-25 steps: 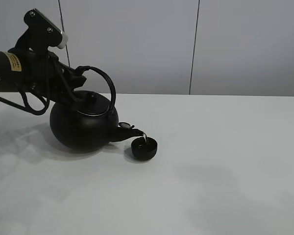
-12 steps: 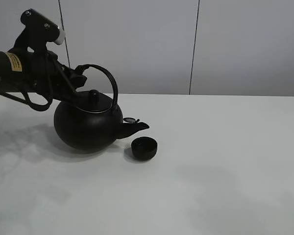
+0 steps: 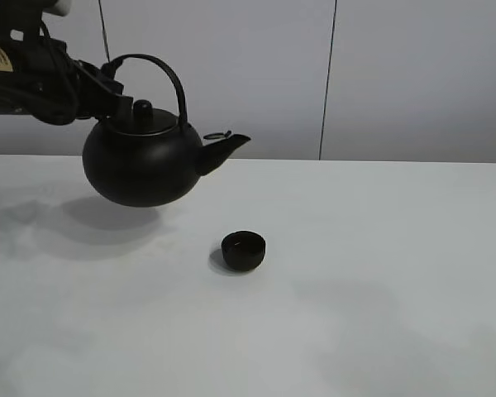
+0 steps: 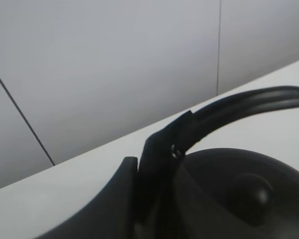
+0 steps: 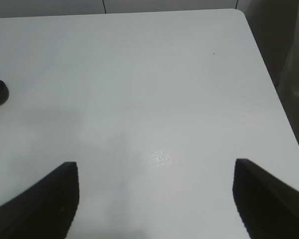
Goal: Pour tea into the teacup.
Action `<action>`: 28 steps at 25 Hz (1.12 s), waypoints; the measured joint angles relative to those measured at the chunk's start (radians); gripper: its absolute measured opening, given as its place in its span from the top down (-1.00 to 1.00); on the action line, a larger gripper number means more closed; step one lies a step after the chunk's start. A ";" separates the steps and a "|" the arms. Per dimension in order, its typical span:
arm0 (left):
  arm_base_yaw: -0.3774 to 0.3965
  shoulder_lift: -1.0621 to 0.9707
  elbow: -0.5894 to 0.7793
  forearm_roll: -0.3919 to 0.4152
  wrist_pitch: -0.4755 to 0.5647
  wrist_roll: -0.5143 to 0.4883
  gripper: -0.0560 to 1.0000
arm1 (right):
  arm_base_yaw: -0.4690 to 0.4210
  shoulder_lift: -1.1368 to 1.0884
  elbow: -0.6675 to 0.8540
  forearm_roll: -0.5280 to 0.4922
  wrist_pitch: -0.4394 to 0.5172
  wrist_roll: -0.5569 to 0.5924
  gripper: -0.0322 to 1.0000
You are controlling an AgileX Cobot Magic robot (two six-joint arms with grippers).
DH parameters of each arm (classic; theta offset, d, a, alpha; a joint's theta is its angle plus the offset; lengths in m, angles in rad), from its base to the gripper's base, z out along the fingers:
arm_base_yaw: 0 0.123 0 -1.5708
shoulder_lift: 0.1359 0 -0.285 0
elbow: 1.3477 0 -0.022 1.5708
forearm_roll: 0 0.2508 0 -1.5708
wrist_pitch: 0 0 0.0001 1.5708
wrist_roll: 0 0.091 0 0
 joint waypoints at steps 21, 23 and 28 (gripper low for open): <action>0.121 -0.078 0.325 -0.202 -0.217 0.036 0.68 | 0.000 0.000 0.000 0.000 -0.001 0.000 -0.18; 0.121 -0.078 0.342 -0.210 -0.234 0.048 0.68 | 0.000 0.000 0.000 0.000 -0.001 0.000 -0.18; 0.121 -0.049 0.380 -0.230 -0.304 0.048 0.68 | 0.000 0.000 0.000 0.000 -0.001 0.000 -0.18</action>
